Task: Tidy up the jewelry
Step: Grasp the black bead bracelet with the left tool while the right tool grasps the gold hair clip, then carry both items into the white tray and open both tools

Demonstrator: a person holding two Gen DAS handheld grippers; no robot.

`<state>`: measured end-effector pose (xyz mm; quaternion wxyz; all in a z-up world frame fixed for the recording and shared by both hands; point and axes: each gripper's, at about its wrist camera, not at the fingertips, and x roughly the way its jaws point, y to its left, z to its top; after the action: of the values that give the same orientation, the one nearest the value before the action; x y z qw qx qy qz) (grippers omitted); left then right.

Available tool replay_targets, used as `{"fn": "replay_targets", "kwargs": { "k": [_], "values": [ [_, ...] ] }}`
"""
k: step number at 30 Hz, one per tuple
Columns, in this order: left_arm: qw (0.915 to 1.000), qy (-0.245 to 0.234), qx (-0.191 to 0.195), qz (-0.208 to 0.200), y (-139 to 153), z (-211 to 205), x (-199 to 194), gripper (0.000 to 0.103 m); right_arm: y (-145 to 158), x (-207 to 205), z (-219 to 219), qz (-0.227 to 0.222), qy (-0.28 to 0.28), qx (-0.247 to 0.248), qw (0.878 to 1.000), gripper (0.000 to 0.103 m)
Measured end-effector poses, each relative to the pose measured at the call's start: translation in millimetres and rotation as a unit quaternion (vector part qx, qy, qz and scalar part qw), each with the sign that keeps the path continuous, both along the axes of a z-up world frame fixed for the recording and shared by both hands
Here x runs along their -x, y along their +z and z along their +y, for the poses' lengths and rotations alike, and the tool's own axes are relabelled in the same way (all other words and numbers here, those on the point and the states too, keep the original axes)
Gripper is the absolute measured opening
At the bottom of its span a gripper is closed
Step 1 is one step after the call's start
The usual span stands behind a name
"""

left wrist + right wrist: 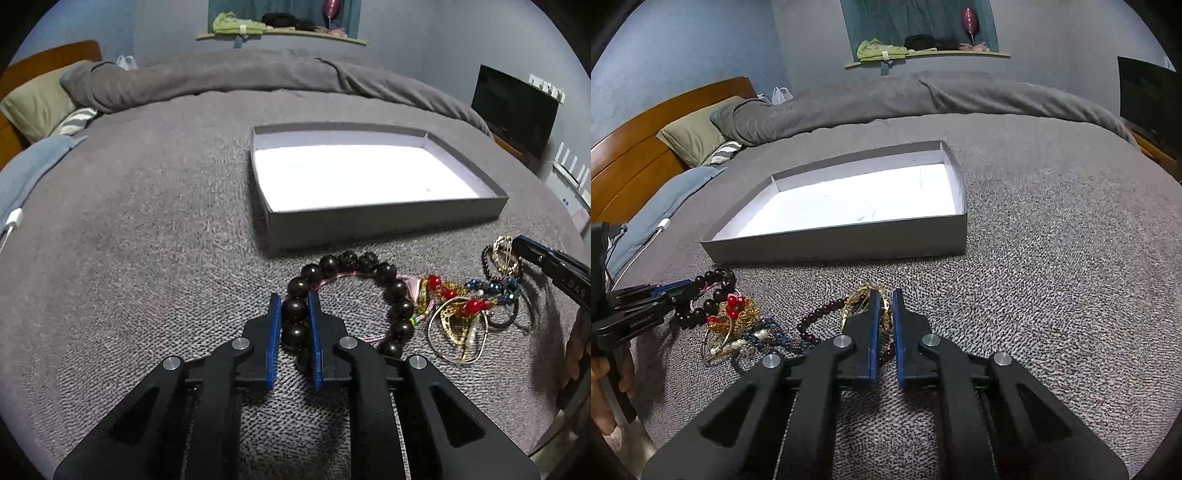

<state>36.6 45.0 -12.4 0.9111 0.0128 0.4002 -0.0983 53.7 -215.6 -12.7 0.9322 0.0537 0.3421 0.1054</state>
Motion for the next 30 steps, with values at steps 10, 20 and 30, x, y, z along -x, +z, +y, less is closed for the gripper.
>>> {"fn": "replay_targets", "kwargs": {
  "k": [10, 20, 30],
  "values": [
    [0.996, -0.009, 0.04, -0.079, 31, 5, 26, 0.015, 24, 20, -4, -0.07, 0.007, -0.018, 0.997, 0.007],
    [0.99, -0.022, 0.057, -0.127, 71, -4, 28, 0.015, 49, 19, 2, -0.112, 0.006, -0.004, 0.994, 0.006],
    [0.9838, -0.01, 0.052, -0.171, 109, -4, -23, 0.015, 80, -37, -16, -0.13, -0.022, -0.024, 0.991, 0.007]
  ]
}}
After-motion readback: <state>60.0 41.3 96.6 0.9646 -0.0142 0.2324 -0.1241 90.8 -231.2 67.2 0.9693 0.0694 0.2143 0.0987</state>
